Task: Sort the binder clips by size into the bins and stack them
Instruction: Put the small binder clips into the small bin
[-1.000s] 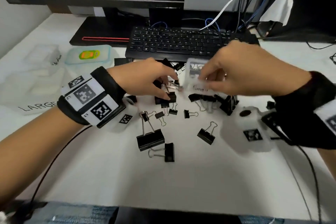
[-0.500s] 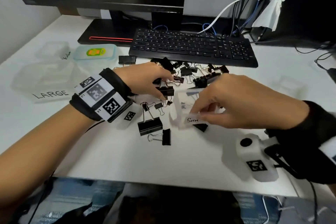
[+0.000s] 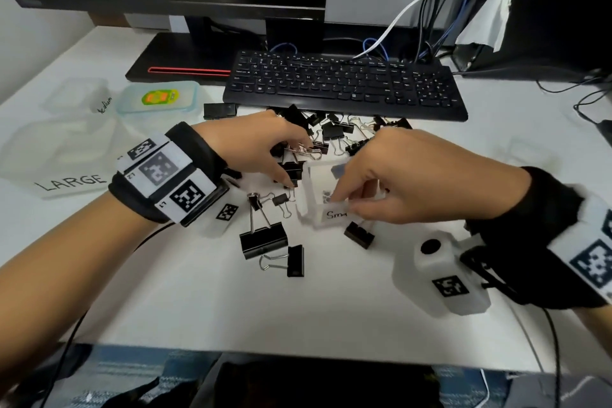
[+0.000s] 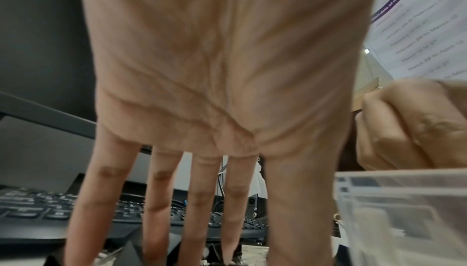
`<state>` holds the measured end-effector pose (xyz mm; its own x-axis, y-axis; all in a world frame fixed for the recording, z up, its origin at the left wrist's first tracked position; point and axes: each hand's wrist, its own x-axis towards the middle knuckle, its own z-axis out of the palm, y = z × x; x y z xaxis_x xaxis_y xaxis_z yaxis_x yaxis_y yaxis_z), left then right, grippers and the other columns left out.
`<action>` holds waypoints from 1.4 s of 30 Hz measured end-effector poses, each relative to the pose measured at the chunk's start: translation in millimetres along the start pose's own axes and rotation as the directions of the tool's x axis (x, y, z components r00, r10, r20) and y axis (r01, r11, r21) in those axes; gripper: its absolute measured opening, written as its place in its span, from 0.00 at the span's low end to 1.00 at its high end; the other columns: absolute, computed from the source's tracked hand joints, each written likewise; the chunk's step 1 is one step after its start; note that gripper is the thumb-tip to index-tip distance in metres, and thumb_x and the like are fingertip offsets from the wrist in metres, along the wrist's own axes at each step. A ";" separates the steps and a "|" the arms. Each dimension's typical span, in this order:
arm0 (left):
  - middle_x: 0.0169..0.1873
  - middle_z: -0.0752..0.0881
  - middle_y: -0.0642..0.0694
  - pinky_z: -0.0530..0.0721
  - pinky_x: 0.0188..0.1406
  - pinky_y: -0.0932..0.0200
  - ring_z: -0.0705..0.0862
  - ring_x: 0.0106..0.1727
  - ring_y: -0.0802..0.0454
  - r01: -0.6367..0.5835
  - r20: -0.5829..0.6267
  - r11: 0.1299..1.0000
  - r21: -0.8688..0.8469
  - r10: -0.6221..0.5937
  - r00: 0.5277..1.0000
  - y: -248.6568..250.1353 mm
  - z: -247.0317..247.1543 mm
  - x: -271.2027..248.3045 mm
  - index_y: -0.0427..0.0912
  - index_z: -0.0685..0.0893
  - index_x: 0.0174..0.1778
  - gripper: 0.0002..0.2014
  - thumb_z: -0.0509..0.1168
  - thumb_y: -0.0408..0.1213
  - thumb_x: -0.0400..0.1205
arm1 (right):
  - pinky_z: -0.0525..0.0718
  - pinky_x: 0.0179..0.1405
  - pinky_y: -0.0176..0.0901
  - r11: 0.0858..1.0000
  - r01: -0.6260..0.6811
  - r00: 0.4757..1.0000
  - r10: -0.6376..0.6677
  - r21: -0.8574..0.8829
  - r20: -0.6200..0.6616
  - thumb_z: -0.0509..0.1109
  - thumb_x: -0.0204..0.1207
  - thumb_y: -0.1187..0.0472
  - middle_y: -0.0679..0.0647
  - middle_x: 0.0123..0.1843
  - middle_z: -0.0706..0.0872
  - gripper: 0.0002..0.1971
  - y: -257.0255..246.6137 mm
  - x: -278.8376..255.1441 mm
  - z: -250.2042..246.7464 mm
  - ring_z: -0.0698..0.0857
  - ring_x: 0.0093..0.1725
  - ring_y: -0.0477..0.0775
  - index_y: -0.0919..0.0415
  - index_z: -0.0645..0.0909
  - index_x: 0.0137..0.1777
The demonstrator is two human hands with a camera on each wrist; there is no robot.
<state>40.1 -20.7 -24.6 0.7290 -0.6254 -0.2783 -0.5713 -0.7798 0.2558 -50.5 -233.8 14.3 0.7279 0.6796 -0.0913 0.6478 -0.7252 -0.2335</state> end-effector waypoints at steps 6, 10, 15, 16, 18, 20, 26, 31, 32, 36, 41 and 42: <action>0.64 0.81 0.56 0.76 0.66 0.48 0.72 0.63 0.55 -0.021 -0.002 1.000 0.009 0.021 1.000 -0.5 0.8 -1.6 0.56 0.74 0.73 0.30 0.75 0.46 0.75 | 0.86 0.39 0.45 0.996 0.014 1.000 -0.015 0.092 0.007 0.70 0.76 0.48 0.36 0.37 0.90 0.08 4.8 10.8 -2.1 0.85 0.38 0.37 0.38 0.90 0.50; 0.66 0.81 0.54 0.75 0.68 0.49 0.74 0.67 0.53 -0.032 -0.038 0.999 -0.004 0.032 0.999 0.5 3.0 -9.8 0.53 0.76 0.73 0.29 0.75 0.43 0.76 | 0.87 0.40 0.46 0.995 -0.004 1.000 0.005 0.103 -0.008 0.73 0.73 0.54 0.36 0.35 0.89 0.09 2.0 8.5 0.7 0.85 0.38 0.35 0.40 0.90 0.49; 0.60 0.81 0.52 0.74 0.66 0.52 0.75 0.64 0.51 -0.077 -0.147 0.997 -0.012 0.074 0.986 5.4 9.0 -20.8 0.53 0.84 0.63 0.21 0.77 0.42 0.74 | 0.84 0.37 0.39 0.995 -0.029 0.999 0.026 0.098 0.037 0.75 0.70 0.53 0.37 0.33 0.89 0.07 -14.9 -4.8 10.8 0.85 0.36 0.34 0.41 0.91 0.45; 0.57 0.79 0.51 0.74 0.64 0.51 0.74 0.62 0.50 -0.084 -0.170 0.996 -0.002 0.083 0.982 6.4 10.0 -22.4 0.53 0.85 0.59 0.20 0.78 0.43 0.72 | 0.82 0.36 0.38 0.996 -0.040 0.999 0.037 0.085 0.038 0.75 0.69 0.53 0.36 0.33 0.88 0.07 -17.8 -7.3 13.7 0.85 0.35 0.34 0.41 0.91 0.45; 0.54 0.77 0.50 0.75 0.61 0.49 0.71 0.59 0.49 -0.095 -0.208 0.995 0.015 0.096 0.973 8.6 11.9 -26.5 0.54 0.86 0.54 0.17 0.79 0.44 0.70 | 0.83 0.36 0.40 0.997 -0.051 0.999 0.050 0.065 0.015 0.74 0.68 0.53 0.36 0.34 0.88 0.08 -24.5 -13.6 18.8 0.84 0.35 0.35 0.40 0.90 0.45; 0.52 0.76 0.50 0.76 0.60 0.49 0.71 0.56 0.51 -0.101 -0.226 0.995 0.020 0.103 0.969 10.2 12.2 -30.0 0.53 0.86 0.51 0.14 0.79 0.44 0.71 | 0.85 0.36 0.43 0.997 -0.049 0.998 0.051 0.057 -0.025 0.73 0.70 0.51 0.36 0.34 0.88 0.07 -30.8 -21.0 19.9 0.85 0.36 0.36 0.40 0.90 0.46; 0.46 0.84 0.51 0.83 0.51 0.47 0.83 0.46 0.55 -0.146 -0.191 0.989 -0.013 0.141 0.971 15.7 10.2 -38.7 0.49 0.87 0.49 0.11 0.77 0.40 0.73 | 0.82 0.33 0.36 0.997 -0.055 0.998 0.054 0.049 0.030 0.74 0.70 0.50 0.36 0.32 0.87 0.06 -43.8 -40.2 16.9 0.84 0.37 0.35 0.40 0.90 0.45; 0.49 0.86 0.51 0.83 0.51 0.51 0.83 0.46 0.56 -0.102 -0.120 0.994 0.044 0.106 0.987 19.3 9.8 -34.6 0.47 0.86 0.58 0.15 0.76 0.39 0.75 | 0.81 0.33 0.34 0.997 -0.067 0.997 0.064 0.044 0.049 0.76 0.69 0.51 0.37 0.33 0.88 0.07 -38.6 -34.6 27.5 0.85 0.36 0.35 0.41 0.90 0.46; 0.49 0.86 0.51 0.83 0.50 0.51 0.84 0.46 0.56 -0.093 -0.112 0.994 0.054 0.099 0.989 20.2 9.2 -32.9 0.47 0.85 0.59 0.16 0.75 0.39 0.75 | 0.81 0.34 0.34 0.996 -0.069 0.996 0.066 0.051 0.056 0.77 0.69 0.50 0.37 0.33 0.88 0.07 -37.2 -33.3 27.3 0.85 0.37 0.35 0.41 0.90 0.47; 0.48 0.87 0.51 0.79 0.40 0.62 0.83 0.46 0.55 -0.060 -0.061 0.995 0.085 0.065 0.996 18.8 8.2 -23.6 0.48 0.83 0.62 0.19 0.75 0.40 0.75 | 0.82 0.37 0.36 0.992 -0.067 0.997 0.063 0.107 0.040 0.79 0.65 0.40 0.35 0.33 0.89 0.13 -31.0 -27.6 17.7 0.85 0.38 0.30 0.41 0.90 0.47; 0.43 0.88 0.50 0.85 0.46 0.54 0.84 0.41 0.57 -0.076 -0.030 0.995 0.060 0.077 0.997 19.2 8.8 -12.7 0.47 0.86 0.55 0.13 0.75 0.36 0.75 | 0.88 0.39 0.42 0.953 -0.117 0.982 0.153 0.279 -0.110 0.77 0.65 0.40 0.39 0.33 0.90 0.13 2.4 -10.6 2.1 0.88 0.37 0.36 0.45 0.91 0.45; 0.42 0.88 0.50 0.85 0.44 0.56 0.84 0.39 0.58 -0.077 -0.031 0.995 0.062 0.079 0.996 20.2 8.4 -11.1 0.46 0.87 0.53 0.11 0.75 0.35 0.75 | 0.89 0.41 0.45 0.961 -0.146 0.979 0.175 0.233 -0.107 0.78 0.67 0.43 0.39 0.33 0.90 0.10 11.3 -5.0 3.2 0.88 0.37 0.35 0.45 0.90 0.44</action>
<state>17.3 -29.8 -24.1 0.6928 -0.6841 -0.2280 -0.6482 -0.7293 0.2188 -47.6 -245.0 9.1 0.8496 0.5267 -0.0267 0.4641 -0.7707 -0.4366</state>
